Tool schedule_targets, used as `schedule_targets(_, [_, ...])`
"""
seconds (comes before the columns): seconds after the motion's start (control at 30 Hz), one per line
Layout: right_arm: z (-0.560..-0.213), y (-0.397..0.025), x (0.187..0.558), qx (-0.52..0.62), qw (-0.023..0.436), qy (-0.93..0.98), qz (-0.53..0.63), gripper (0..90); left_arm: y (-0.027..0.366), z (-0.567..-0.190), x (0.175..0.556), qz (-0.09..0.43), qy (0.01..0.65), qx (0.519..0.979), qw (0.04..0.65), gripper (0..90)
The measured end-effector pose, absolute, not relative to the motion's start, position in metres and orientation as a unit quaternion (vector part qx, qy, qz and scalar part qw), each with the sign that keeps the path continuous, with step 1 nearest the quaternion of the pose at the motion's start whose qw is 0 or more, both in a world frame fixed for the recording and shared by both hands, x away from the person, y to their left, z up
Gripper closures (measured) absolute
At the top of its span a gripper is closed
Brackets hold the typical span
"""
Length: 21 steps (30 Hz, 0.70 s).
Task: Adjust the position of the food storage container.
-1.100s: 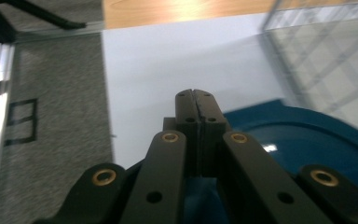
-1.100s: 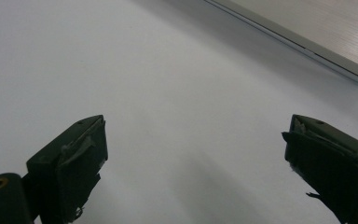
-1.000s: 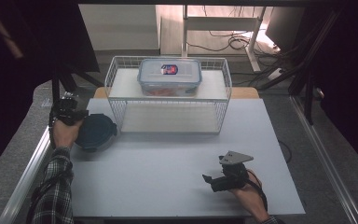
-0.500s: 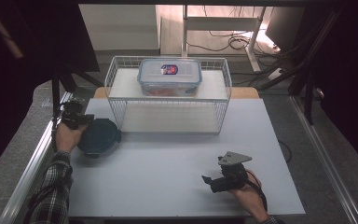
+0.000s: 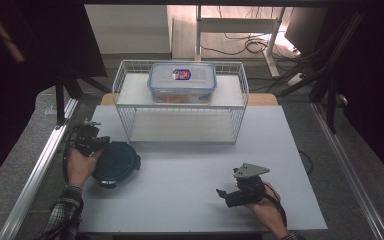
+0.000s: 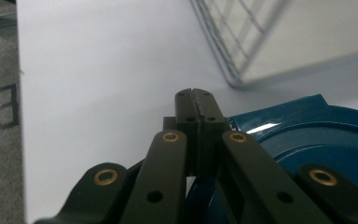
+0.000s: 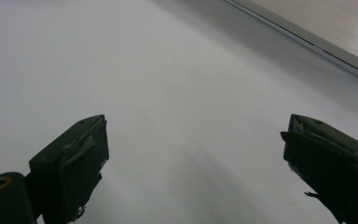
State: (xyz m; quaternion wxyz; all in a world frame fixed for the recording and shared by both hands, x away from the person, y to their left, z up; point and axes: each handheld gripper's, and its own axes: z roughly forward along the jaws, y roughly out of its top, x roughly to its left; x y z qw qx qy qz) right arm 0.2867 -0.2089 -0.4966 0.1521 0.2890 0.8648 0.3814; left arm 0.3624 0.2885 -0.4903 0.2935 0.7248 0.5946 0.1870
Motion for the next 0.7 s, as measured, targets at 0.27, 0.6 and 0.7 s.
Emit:
schedule_targets(0.27, [-0.498, -0.206, 0.285, 0.282, 0.15, 0.87, 0.377, 6.4, 0.278, -0.488, 0.334, 0.162, 0.591, 0.705, 0.358, 90.0])
schedule_targets(0.6, [-0.495, -0.212, 0.285, 0.287, 0.155, 0.866, 0.379, 6.7, 0.315, -0.503, 0.283, 0.178, 0.614, 0.683, 0.354, 90.0])
schedule_targets(0.7, [-0.494, -0.212, 0.284, 0.281, 0.158, 0.867, 0.38, 6.7, 0.316, -0.508, 0.268, 0.167, 0.614, 0.69, 0.345, 90.0])
